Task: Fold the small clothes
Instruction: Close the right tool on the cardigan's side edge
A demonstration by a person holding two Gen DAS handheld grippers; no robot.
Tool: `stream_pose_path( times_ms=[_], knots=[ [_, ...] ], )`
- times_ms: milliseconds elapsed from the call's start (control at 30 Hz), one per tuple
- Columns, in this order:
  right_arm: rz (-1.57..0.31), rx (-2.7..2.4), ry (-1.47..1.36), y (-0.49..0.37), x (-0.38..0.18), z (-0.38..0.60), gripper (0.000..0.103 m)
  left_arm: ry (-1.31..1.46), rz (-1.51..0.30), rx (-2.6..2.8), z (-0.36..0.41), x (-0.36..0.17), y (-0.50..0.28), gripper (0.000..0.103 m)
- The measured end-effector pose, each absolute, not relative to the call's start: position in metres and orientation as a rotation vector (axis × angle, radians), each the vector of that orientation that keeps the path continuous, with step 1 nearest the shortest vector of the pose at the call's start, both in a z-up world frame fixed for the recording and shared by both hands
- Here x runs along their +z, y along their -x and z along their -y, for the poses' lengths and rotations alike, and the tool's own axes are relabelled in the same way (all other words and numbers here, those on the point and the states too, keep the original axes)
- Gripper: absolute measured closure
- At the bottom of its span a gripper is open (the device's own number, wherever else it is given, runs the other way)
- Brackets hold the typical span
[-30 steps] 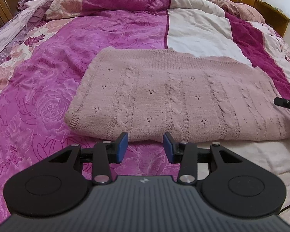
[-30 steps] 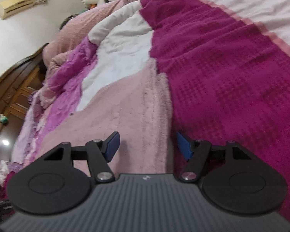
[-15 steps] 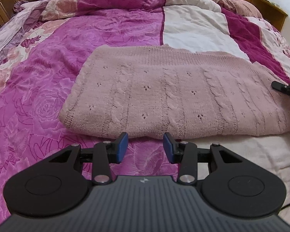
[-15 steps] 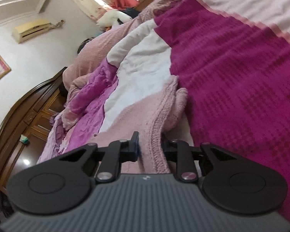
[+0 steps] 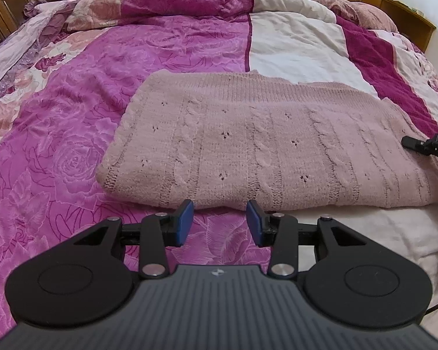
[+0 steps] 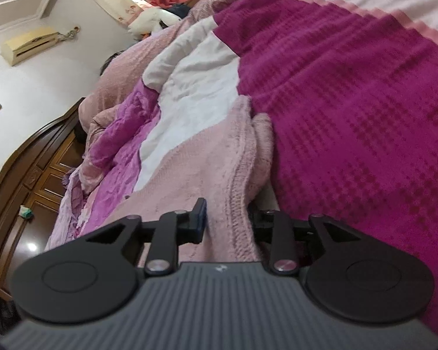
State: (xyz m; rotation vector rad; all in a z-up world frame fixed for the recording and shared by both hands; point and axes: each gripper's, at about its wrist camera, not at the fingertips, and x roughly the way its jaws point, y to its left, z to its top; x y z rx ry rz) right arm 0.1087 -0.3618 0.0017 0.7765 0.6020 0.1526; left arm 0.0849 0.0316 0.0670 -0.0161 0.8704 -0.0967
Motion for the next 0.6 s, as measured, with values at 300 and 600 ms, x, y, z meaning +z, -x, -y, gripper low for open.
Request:
stream_pose_path(
  times_ms=[300, 600],
  knots=[
    [-0.547, 0.148, -0.750, -0.104, 0.030, 0.350, 0.080, 0.012, -0.847, -0.085, -0.038, 0.079, -0.083, 0.055],
    [-0.495, 0.154, -0.714, -0.107, 0.071, 0.319, 0.081, 0.047, -0.816, -0.058, -0.063, 0.093, -0.082, 0.055]
  ],
)
